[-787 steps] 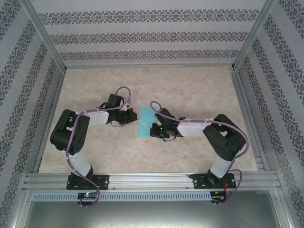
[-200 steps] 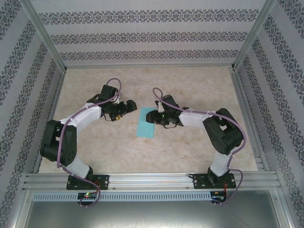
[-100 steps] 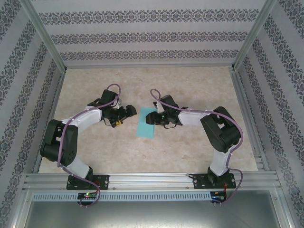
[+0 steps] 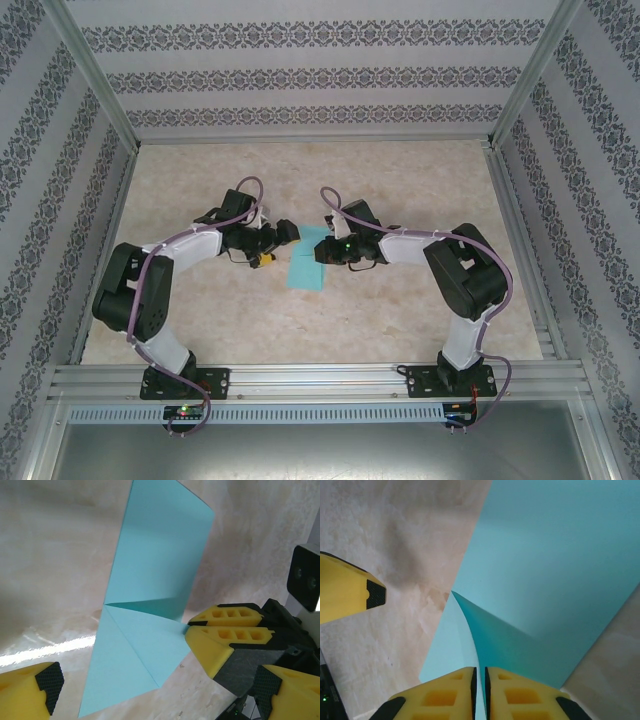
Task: Fold a paper plane with a square sheet of paper (pick it up from the middle)
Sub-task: Fold the triangle a second time at the center of the table, then turn over the paper at the center of the table.
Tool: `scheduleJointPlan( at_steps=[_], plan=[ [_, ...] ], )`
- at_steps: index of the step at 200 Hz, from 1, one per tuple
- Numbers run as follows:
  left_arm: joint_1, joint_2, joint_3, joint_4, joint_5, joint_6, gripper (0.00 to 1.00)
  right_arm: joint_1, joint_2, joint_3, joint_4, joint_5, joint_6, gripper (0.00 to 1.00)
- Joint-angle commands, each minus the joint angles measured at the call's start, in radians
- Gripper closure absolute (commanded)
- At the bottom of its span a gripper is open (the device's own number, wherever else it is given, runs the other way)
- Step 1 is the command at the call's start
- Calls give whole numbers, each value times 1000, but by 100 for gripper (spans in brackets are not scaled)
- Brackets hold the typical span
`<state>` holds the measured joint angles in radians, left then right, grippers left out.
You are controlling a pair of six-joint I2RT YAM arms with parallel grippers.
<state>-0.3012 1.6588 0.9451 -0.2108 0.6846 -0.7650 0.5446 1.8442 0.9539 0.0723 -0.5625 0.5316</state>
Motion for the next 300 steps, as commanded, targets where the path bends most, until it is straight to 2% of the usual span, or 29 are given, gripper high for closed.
scheduleJointPlan(
  at_steps=[1, 28, 66, 88, 125, 180, 235, 264, 300],
  plan=[
    [-9, 14, -12, 54, 23, -8, 0, -17, 10, -7, 17, -9, -39, 79],
    [-18, 35, 7, 48, 41, 2, 1, -20, 24, -1, 9, -47, -48, 78],
    [-38, 38, 13, 29, 41, 33, 3, -24, 20, -24, 49, -34, -33, 94],
    [-51, 36, 5, 36, 48, 44, 9, -37, 7, -62, 130, -30, 9, 98],
    [-66, 48, 0, 54, 59, 51, 21, -52, -9, -108, 239, -42, 74, 98],
    [-102, 101, 12, 108, 69, 58, 37, -64, -17, -141, 259, -41, 87, 98],
    [-111, 150, 5, 154, 48, 27, 43, -83, -15, -178, 299, -58, 105, 97],
    [-113, 156, 17, 166, 60, 28, 49, -84, -1, -175, 313, -72, 113, 97],
    [-113, 160, 31, 154, 73, 50, 49, -85, 8, -172, 318, -78, 126, 97]
  ],
)
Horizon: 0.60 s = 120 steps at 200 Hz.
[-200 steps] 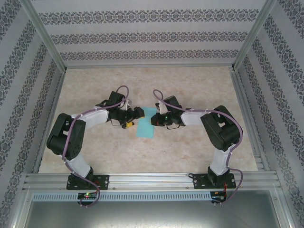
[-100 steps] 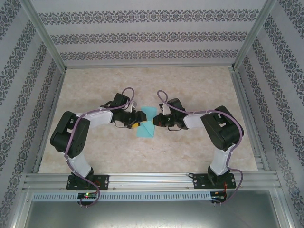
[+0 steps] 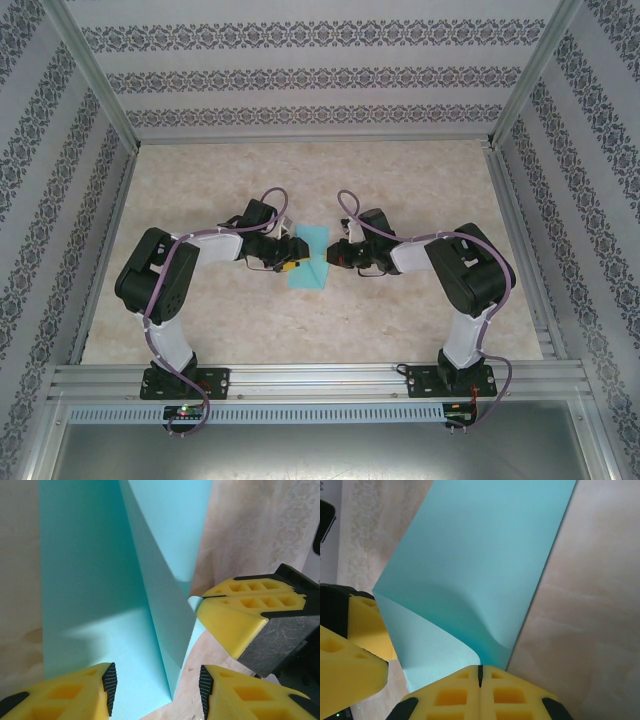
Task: Fold a paper plane with a square sheet of paper (pick it up from the middle)
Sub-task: Turn over the paper at the center of the table.
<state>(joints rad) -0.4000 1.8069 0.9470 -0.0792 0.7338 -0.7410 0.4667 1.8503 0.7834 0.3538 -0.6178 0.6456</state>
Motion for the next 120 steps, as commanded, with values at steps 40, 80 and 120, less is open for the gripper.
scheduleJointPlan(
  at_steps=[40, 80, 120],
  plan=[
    [-17, 47, 58, 15, 54, 44, 49, -7, 3, 1, 32, -25, 16, 96],
    [-17, 83, 91, 1, 62, 67, 64, -7, -35, 5, 16, -18, 30, 79],
    [-19, 90, 96, -5, 67, 134, 74, -47, -182, 34, -157, 68, 10, 45]
  ],
)
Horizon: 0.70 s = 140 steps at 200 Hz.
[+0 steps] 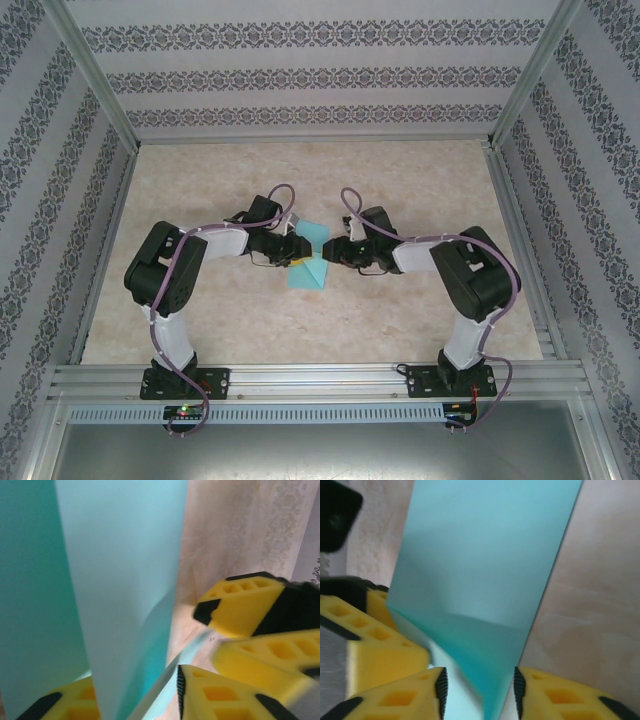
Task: Fold a paper plane with a square sheet of paper (pick it up from the middle)
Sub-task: Turn over the paper at the center of the table.
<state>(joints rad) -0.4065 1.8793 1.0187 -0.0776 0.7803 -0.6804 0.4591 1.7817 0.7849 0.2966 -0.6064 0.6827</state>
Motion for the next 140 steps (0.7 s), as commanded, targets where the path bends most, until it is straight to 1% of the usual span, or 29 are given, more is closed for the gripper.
scheduleJointPlan(
  at_steps=[1, 19, 29, 41, 64, 87, 102, 117, 140],
  plan=[
    [-13, 17, 25, -7, 20, 75, 74, -42, -119, 33, -103, 59, -30, 45],
    [-14, 9, 25, -9, 21, 108, 76, -81, -206, 42, -200, 133, -58, 35],
    [-13, 5, 22, -10, 14, 119, 78, -107, -246, 42, -237, 178, -67, 32],
    [-13, 4, 16, -2, 8, 120, 82, -145, -280, 41, -270, 203, -78, 29],
    [-13, -6, 25, -29, -17, 138, 88, -220, -319, 32, -304, 200, -89, 27],
    [-14, -51, 36, -87, -71, 148, 91, -262, -351, 0, -312, 179, -131, 24],
    [-14, -84, 71, -193, -114, 170, 92, -268, -368, -20, -318, 200, -158, 19],
    [-18, -118, 137, -365, -183, 216, 93, -268, -387, -55, -281, 202, -146, 14],
    [-19, -169, 257, -631, -342, 294, 93, -267, -418, -88, -265, 229, -143, 11]
  ],
)
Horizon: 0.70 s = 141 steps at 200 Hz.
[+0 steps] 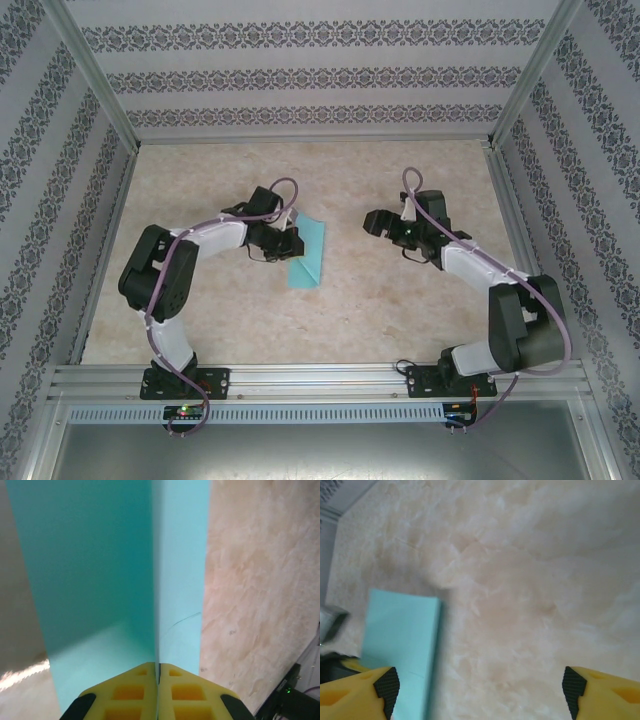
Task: Fold a paper plane with a square sheet of paper (pick it up from the middle)
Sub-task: Turn over the paper at the center of the table.
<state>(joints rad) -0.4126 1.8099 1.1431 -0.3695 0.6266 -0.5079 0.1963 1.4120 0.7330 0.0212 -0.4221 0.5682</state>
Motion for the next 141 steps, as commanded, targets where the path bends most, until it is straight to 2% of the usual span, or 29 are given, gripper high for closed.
scheduleJointPlan(
  at_steps=[1, 29, 59, 108, 141],
  plan=[
    [-13, -100, 141, -351, -198, 126, 93, -5, -50, -36, 11, 47, -29, 11],
    [-14, -86, 345, -656, -454, 189, 92, -3, -79, -66, 28, 77, -21, 9],
    [-24, -65, 513, -818, -671, 222, 93, 2, -83, -78, 36, 77, -14, 9],
    [-76, 41, 662, -937, -1057, 219, 93, 5, -63, -70, 24, 89, -12, 9],
    [-130, 145, 674, -938, -1196, 173, 93, 5, -65, -72, 19, 107, -9, 9]
  ],
)
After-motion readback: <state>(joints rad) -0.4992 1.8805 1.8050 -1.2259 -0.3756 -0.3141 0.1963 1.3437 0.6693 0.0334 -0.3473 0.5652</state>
